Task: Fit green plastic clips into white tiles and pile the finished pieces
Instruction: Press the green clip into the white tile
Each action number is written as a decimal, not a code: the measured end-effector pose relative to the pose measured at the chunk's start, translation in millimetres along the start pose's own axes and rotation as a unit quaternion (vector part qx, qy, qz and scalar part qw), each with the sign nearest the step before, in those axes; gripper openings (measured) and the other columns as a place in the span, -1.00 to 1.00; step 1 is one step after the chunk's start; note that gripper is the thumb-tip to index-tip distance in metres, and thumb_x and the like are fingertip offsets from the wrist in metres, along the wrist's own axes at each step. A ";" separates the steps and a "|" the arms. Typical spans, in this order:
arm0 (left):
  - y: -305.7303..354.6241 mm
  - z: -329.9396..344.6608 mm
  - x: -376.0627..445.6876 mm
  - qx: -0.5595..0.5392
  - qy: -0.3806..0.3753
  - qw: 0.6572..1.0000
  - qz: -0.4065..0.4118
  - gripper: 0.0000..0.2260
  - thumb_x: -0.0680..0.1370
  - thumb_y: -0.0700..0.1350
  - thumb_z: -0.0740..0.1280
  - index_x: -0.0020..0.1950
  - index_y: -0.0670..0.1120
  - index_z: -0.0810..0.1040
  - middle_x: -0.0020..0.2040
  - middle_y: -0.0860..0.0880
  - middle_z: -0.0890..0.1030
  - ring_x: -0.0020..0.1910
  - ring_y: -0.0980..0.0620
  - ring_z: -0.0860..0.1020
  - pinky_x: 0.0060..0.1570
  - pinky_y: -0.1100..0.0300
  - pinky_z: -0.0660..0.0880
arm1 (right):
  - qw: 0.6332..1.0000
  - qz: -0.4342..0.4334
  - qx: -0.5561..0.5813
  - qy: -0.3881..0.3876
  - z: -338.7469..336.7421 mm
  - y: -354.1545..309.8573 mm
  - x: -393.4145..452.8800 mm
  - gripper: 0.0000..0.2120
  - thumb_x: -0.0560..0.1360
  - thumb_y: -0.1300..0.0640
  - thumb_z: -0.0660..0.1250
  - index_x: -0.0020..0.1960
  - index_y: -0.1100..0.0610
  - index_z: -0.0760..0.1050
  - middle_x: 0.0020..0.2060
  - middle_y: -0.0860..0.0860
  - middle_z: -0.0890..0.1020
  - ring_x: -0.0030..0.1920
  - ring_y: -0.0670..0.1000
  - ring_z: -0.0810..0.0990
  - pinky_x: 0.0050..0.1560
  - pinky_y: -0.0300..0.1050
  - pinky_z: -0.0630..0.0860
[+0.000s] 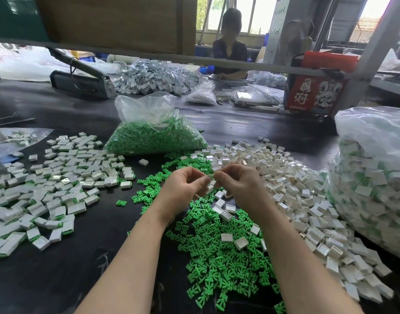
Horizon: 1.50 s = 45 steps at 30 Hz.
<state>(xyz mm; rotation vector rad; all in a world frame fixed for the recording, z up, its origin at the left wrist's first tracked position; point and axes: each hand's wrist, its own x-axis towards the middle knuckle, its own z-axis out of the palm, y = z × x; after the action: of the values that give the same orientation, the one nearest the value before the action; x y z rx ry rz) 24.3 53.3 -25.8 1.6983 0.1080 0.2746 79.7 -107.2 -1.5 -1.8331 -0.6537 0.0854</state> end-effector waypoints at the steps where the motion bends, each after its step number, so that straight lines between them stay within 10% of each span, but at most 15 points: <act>1: -0.6 0.1 -0.1 0.026 -0.020 0.999 -0.001 -0.88 0.61 -0.09 0.34 -0.08 -0.11 0.56 -0.29 0.00 0.65 -0.32 0.12 0.57 -0.30 0.31 0.47 | 1.000 0.004 0.011 0.000 0.8 0.3 0.2 -0.92 0.55 0.18 0.36 -0.10 0.17 0.60 -0.26 0.08 0.68 -0.34 -0.07 0.58 -0.26 -0.14 0.57; 12: -2.1 3.6 -2.0 0.026 -0.099 0.995 0.012 -0.72 0.69 -0.07 0.17 -0.21 -0.10 0.41 -0.44 0.11 0.41 -0.48 0.19 0.33 -0.44 0.38 0.30 | 0.995 0.010 -0.080 -0.053 5.3 4.0 2.4 -0.75 0.65 0.08 0.18 -0.08 0.19 0.52 -0.36 0.07 0.58 -0.39 -0.01 0.45 -0.28 0.05 0.45; 34: 1.7 13.7 -6.4 0.043 -0.099 0.994 0.018 -0.74 0.55 0.06 0.16 0.04 -0.05 0.54 -0.08 -0.06 0.52 -0.04 0.03 0.45 0.24 -0.18 0.43 | 0.993 -0.024 -0.102 -0.057 13.0 3.9 -1.5 -0.70 0.66 0.14 0.13 -0.19 0.25 0.40 -0.42 -0.05 0.39 -0.39 -0.08 0.32 -0.28 -0.06 0.28; 45: 5.3 13.6 -8.2 0.056 -0.064 0.994 0.066 -0.77 0.69 -0.15 0.15 -0.15 -0.09 0.42 -0.32 0.09 0.39 -0.37 0.20 0.33 -0.31 0.31 0.32 | 0.994 -0.063 -0.084 -0.002 11.8 13.7 1.8 -0.73 0.60 0.06 0.09 -0.22 0.08 0.42 -0.48 -0.07 0.47 -0.44 -0.07 0.40 -0.32 0.00 0.37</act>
<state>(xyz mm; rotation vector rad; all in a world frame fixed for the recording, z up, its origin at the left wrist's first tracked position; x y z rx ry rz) 19.2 37.6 -23.2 1.8331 -0.0846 0.2608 82.2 -99.2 -17.6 -1.9480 -0.7985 -0.0518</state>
